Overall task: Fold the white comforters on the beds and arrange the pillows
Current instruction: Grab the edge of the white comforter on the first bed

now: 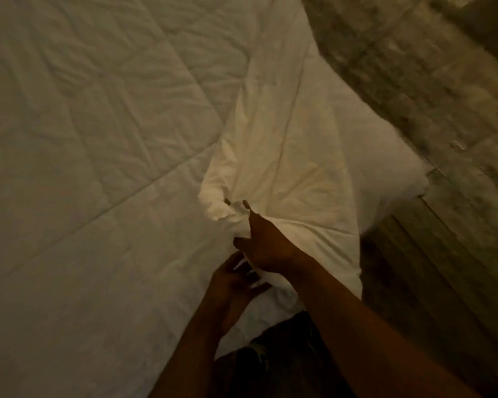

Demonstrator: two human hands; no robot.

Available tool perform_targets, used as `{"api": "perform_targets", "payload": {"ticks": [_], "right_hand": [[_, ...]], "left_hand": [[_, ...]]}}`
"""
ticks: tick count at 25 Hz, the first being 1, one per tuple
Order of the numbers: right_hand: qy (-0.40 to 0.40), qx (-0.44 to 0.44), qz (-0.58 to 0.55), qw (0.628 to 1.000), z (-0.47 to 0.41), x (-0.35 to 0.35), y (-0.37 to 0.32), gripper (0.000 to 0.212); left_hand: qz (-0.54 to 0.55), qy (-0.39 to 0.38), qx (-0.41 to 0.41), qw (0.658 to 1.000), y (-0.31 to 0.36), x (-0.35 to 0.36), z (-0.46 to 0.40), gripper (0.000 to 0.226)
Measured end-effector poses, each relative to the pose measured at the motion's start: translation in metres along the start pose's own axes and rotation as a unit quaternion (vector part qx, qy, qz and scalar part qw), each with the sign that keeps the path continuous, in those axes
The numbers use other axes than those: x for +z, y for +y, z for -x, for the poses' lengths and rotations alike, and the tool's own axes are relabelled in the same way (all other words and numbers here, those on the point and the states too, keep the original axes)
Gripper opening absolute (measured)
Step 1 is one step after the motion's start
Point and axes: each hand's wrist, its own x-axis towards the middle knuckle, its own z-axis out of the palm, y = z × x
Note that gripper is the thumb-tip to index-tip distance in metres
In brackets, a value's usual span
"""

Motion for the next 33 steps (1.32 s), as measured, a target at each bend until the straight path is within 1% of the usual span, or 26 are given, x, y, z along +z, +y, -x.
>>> {"api": "perform_targets", "payload": {"ticks": [1,2,3,4,5,6,7,8,10,11,12,13,14,16,18,20,22,24,27,29,31,32,33], "right_hand": [[-0.022,-0.035,0.078,0.996,-0.001,0.014,-0.002,0.076],[-0.03,-0.072,0.13,0.988,-0.001,0.029,-0.006,0.08],[-0.021,-0.108,0.149,0.983,0.0,0.044,-0.009,0.088],[-0.005,-0.127,0.145,0.981,0.002,0.058,-0.013,0.096],[0.005,-0.124,0.134,0.983,0.004,0.072,-0.018,0.096],[-0.001,-0.112,0.122,0.986,0.006,0.087,-0.019,0.093],[-0.019,-0.09,0.116,0.989,0.007,0.1,-0.02,0.087],[-0.032,-0.071,0.111,0.991,0.006,0.11,-0.021,0.084],[-0.031,-0.044,0.098,0.994,0.004,0.128,-0.022,0.081],[-0.023,-0.036,0.095,0.995,0.003,0.138,-0.025,0.08],[-0.026,-0.032,0.1,0.994,0.003,0.149,-0.028,0.08],[-0.035,-0.036,0.115,0.992,0.003,0.161,-0.03,0.08],[-0.048,-0.037,0.125,0.99,0.002,0.171,-0.032,0.08],[-0.049,-0.035,0.135,0.989,0.0,0.185,-0.035,0.08],[-0.054,-0.041,0.146,0.987,-0.001,0.191,-0.033,0.076],[-0.065,-0.068,0.15,0.984,-0.001,0.194,-0.031,0.079],[-0.08,-0.068,0.149,0.983,0.001,0.199,-0.03,0.083],[-0.113,-0.057,0.17,0.977,0.004,0.209,-0.032,0.081],[-0.174,-0.073,0.199,0.962,0.007,0.236,-0.034,0.077],[-0.232,-0.112,0.235,0.937,0.007,0.262,-0.03,0.076],[-0.278,-0.142,0.266,0.912,0.012,0.297,-0.023,0.062],[-0.303,-0.147,0.259,0.905,0.015,0.312,-0.02,0.059],[-0.315,-0.161,0.283,0.891,0.016,0.323,-0.017,0.059]], "left_hand": [[0.028,0.011,0.089,0.996,0.015,-0.008,0.016,0.047],[0.054,0.056,0.087,0.993,0.026,-0.032,0.025,0.039],[0.079,0.127,0.074,0.986,0.047,-0.06,0.036,0.035],[0.053,0.166,0.073,0.982,0.063,-0.087,0.041,0.037],[0.047,0.172,0.091,0.98,0.085,-0.105,0.047,0.046],[0.043,0.134,0.073,0.987,0.109,-0.119,0.056,0.06],[0.016,0.128,0.06,0.99,0.128,-0.118,0.054,0.072],[-0.008,0.13,0.06,0.99,0.146,-0.114,0.06,0.078],[-0.095,0.145,0.071,0.982,0.174,-0.104,0.067,0.072],[-0.144,0.144,0.074,0.976,0.184,-0.103,0.069,0.068],[-0.186,0.124,0.076,0.972,0.192,-0.105,0.073,0.066],[-0.23,0.114,0.076,0.963,0.198,-0.108,0.075,0.065],[-0.279,0.125,0.08,0.949,0.2,-0.112,0.076,0.064],[-0.368,0.176,0.092,0.908,0.196,-0.123,0.07,0.058],[-0.423,0.225,0.139,0.867,0.187,-0.132,0.065,0.057],[-0.428,0.265,0.2,0.841,0.178,-0.143,0.066,0.052],[-0.418,0.282,0.232,0.832,0.168,-0.158,0.075,0.048],[-0.398,0.289,0.238,0.837,0.16,-0.178,0.093,0.047],[-0.359,0.296,0.235,0.853,0.143,-0.223,0.129,0.047],[-0.321,0.318,0.221,0.865,0.125,-0.263,0.153,0.047],[-0.272,0.339,0.205,0.877,0.103,-0.296,0.173,0.047],[-0.263,0.353,0.197,0.876,0.09,-0.307,0.183,0.047],[-0.256,0.355,0.197,0.877,0.076,-0.32,0.187,0.047]]}}
